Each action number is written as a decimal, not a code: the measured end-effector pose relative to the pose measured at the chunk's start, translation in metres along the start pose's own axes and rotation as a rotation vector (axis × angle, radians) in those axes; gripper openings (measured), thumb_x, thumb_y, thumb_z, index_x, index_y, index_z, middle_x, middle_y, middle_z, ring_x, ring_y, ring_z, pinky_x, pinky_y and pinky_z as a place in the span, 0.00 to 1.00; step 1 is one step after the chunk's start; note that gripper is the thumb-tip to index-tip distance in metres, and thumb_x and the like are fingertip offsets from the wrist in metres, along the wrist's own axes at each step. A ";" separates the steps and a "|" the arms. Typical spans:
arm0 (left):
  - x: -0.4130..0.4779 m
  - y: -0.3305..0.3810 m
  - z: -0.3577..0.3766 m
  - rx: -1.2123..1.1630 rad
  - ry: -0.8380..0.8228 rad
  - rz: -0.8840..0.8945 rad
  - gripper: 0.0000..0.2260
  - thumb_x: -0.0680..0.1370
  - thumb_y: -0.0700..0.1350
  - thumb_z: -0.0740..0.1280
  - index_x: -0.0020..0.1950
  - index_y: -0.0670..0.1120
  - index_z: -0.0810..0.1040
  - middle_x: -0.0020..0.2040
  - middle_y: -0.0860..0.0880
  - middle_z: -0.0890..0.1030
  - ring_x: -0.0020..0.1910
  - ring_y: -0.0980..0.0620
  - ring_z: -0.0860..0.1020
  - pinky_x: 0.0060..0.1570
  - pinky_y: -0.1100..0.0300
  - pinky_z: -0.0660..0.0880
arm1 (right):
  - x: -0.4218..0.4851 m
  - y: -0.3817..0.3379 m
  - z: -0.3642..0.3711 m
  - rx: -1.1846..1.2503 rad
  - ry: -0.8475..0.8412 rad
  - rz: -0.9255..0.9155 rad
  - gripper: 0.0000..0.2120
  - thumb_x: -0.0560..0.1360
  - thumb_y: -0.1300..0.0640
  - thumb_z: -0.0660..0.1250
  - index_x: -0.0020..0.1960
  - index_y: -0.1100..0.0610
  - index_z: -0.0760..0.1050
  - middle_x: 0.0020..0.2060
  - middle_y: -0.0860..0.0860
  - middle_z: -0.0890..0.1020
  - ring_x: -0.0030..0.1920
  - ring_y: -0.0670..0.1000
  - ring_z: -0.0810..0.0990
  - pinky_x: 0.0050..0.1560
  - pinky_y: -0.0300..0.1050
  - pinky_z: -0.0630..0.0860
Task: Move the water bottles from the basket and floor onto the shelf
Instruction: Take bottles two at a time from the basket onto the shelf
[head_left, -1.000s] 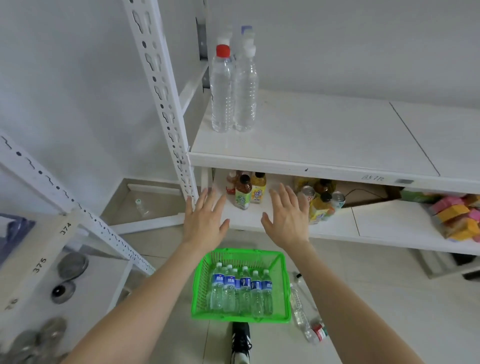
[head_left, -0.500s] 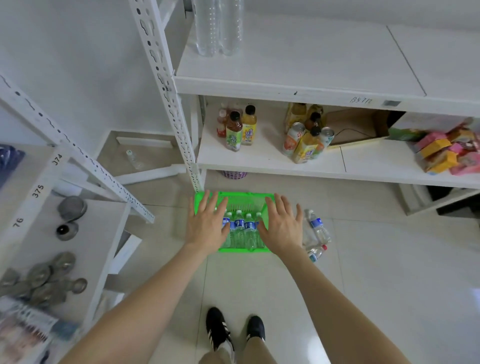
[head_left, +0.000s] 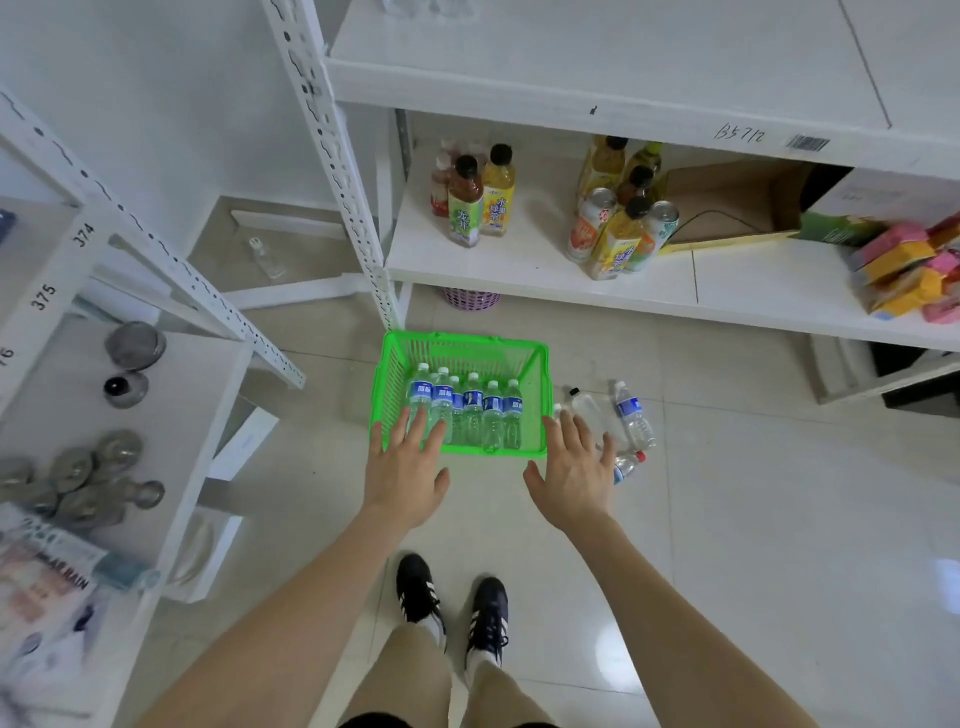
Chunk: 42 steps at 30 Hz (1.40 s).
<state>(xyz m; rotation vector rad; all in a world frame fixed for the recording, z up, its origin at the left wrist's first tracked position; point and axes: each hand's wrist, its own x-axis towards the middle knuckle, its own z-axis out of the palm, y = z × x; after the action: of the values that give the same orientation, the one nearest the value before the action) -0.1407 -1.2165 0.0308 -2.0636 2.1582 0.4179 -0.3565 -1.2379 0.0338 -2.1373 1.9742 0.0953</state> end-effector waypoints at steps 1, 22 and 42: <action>0.001 0.000 0.003 0.003 -0.022 -0.001 0.30 0.78 0.54 0.62 0.78 0.49 0.59 0.79 0.44 0.58 0.79 0.43 0.53 0.73 0.38 0.51 | 0.002 0.001 0.003 -0.005 -0.007 -0.004 0.31 0.69 0.48 0.71 0.69 0.59 0.70 0.69 0.59 0.73 0.70 0.60 0.70 0.68 0.68 0.61; 0.197 -0.134 0.145 0.030 -0.198 -0.005 0.30 0.78 0.54 0.63 0.77 0.48 0.61 0.77 0.41 0.62 0.76 0.39 0.59 0.72 0.42 0.60 | 0.192 -0.066 0.176 0.102 -0.262 0.043 0.33 0.77 0.44 0.61 0.78 0.53 0.55 0.78 0.53 0.59 0.77 0.54 0.55 0.75 0.60 0.50; 0.348 -0.166 0.440 -0.404 -0.412 -0.378 0.33 0.80 0.52 0.63 0.78 0.40 0.51 0.72 0.36 0.65 0.69 0.37 0.68 0.68 0.46 0.68 | 0.365 -0.068 0.486 0.558 -0.543 0.191 0.33 0.77 0.47 0.66 0.76 0.54 0.55 0.69 0.57 0.71 0.61 0.58 0.76 0.54 0.49 0.75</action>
<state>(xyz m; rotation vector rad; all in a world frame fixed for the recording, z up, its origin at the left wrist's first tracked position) -0.0401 -1.4301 -0.5046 -2.2538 1.5004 1.1805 -0.2037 -1.4859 -0.5039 -1.3888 1.6265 0.1232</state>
